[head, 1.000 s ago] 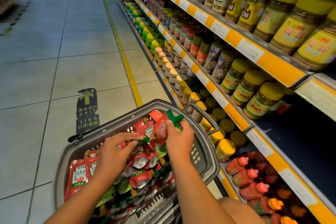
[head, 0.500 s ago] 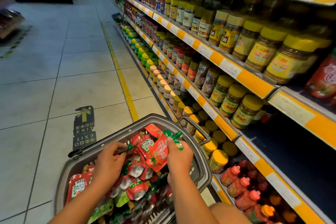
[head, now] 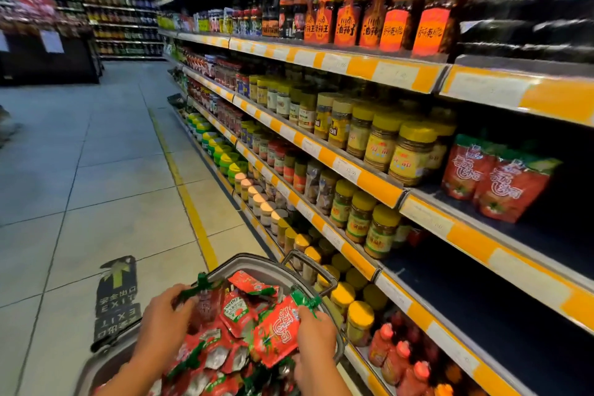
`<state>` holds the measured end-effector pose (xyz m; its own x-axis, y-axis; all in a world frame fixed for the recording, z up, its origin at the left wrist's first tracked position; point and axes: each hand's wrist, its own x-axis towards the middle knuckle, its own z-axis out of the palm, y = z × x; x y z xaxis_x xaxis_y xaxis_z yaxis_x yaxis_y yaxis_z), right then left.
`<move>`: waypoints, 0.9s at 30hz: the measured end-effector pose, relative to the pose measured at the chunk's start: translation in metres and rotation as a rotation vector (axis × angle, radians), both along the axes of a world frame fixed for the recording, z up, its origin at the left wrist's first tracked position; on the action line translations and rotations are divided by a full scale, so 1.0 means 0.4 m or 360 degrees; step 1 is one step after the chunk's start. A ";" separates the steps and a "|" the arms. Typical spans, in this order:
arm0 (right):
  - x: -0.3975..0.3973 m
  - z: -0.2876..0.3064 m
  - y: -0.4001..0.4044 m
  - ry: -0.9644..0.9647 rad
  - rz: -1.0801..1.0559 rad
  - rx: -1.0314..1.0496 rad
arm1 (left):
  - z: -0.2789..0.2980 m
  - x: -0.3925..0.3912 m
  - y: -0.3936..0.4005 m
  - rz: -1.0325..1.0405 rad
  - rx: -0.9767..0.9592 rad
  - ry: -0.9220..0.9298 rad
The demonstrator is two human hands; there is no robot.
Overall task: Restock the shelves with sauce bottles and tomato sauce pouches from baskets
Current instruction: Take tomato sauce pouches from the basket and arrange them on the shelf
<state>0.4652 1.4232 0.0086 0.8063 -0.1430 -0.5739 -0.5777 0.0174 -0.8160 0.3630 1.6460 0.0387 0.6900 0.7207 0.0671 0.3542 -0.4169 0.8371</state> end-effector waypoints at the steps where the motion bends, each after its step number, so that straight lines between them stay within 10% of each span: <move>1: -0.003 0.007 -0.013 -0.0005 -0.0012 0.0002 | 0.022 0.002 -0.013 -0.0019 -0.0003 -0.0030; 27: -0.107 0.485 -0.694 -0.1227 -0.0396 -0.0154 | 0.458 0.243 -0.549 -0.1013 -0.0580 -0.0575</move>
